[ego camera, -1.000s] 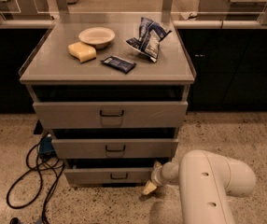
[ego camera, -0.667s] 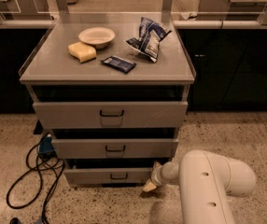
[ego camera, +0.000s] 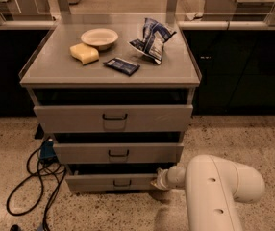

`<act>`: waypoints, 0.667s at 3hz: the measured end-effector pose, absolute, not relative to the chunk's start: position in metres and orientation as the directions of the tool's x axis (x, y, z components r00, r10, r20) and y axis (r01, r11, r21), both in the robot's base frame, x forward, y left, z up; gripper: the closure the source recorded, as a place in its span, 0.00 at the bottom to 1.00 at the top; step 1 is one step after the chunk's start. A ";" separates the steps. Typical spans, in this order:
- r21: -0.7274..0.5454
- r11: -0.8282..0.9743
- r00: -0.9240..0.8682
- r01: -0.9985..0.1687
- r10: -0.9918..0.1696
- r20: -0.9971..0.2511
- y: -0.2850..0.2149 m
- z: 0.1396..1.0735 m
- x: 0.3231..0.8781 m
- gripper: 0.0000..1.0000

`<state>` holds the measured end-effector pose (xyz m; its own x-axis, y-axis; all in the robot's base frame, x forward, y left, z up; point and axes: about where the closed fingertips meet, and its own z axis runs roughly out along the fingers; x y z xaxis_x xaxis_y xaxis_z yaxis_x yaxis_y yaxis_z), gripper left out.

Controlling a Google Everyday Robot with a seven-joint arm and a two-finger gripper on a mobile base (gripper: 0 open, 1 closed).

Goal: Open bottom drawer

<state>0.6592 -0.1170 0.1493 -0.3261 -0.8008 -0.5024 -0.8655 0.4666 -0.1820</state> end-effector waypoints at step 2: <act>-0.182 0.467 -0.326 -0.866 -0.801 -0.502 -0.117 0.158 0.659 1.00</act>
Offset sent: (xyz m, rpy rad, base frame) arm -0.0105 -0.0081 0.0031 -0.0912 -0.0243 0.0123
